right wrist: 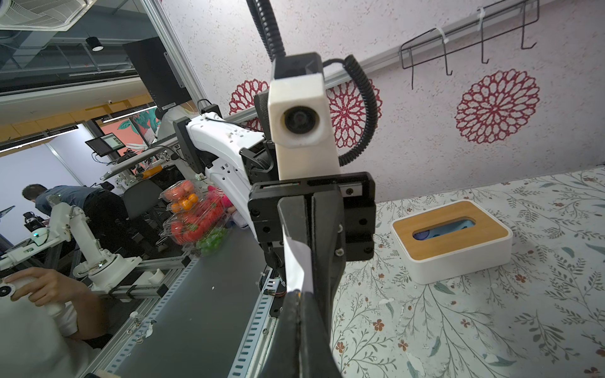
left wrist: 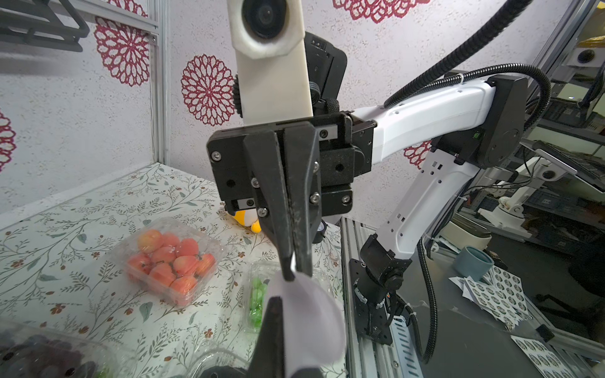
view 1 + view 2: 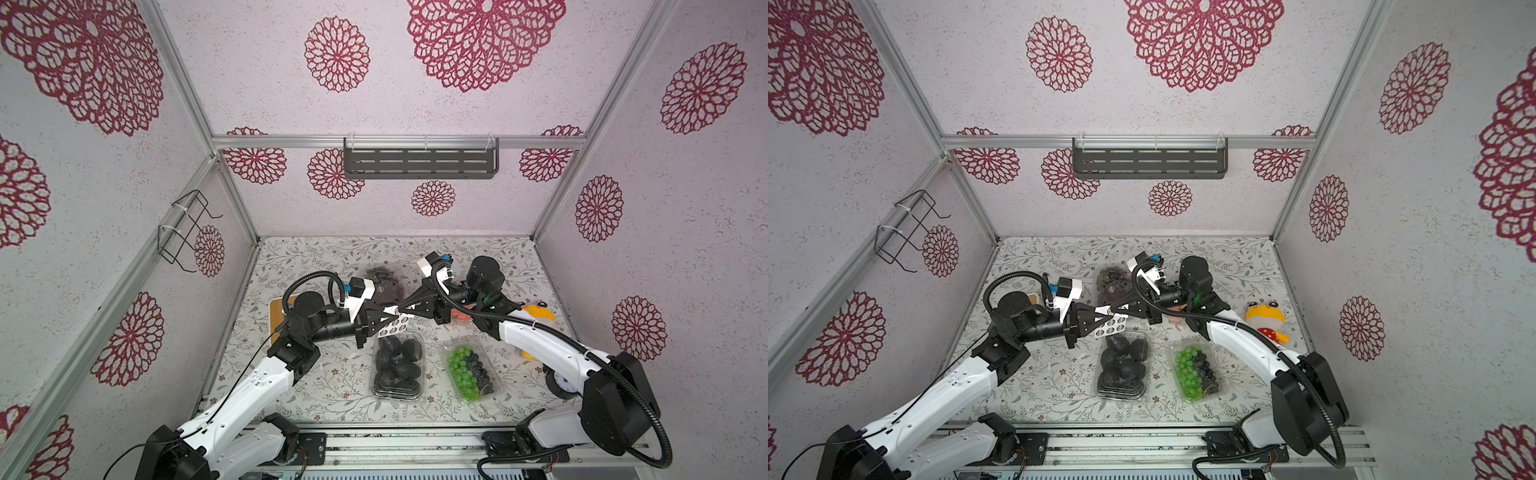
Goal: Label fruit boxes
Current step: Adjust the label sticker.
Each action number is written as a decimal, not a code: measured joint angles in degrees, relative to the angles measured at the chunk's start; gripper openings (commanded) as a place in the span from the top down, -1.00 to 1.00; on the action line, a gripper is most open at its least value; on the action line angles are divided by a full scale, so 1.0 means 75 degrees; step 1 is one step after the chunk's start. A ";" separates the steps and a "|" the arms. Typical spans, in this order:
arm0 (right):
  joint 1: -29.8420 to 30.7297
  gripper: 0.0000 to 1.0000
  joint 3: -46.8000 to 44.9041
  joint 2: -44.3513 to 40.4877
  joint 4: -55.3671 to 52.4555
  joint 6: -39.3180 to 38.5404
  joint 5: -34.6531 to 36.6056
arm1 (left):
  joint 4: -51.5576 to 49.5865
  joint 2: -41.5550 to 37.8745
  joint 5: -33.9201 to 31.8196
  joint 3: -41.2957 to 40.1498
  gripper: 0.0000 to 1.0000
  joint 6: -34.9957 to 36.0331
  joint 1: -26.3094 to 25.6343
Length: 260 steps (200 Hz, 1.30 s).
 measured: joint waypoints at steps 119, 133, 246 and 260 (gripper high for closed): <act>0.0009 1.00 0.0274 0.0143 -0.0638 -0.0344 0.0207 | -0.0265 -0.0233 0.0131 0.0000 1.00 0.0242 -0.0032; 0.0020 1.00 0.0259 0.0143 -0.0647 -0.0385 0.0201 | -0.0297 -0.0227 0.0093 0.0000 1.00 0.0268 -0.0032; 0.0050 1.00 -0.0105 -0.0064 -0.0460 -0.0379 0.0169 | -0.0682 -0.0219 -0.0256 0.0000 1.00 0.0364 -0.0035; 0.0055 1.00 -0.0105 -0.0111 -0.0458 -0.0379 0.0146 | -0.0688 -0.0219 -0.0283 0.0000 1.00 0.0361 -0.0035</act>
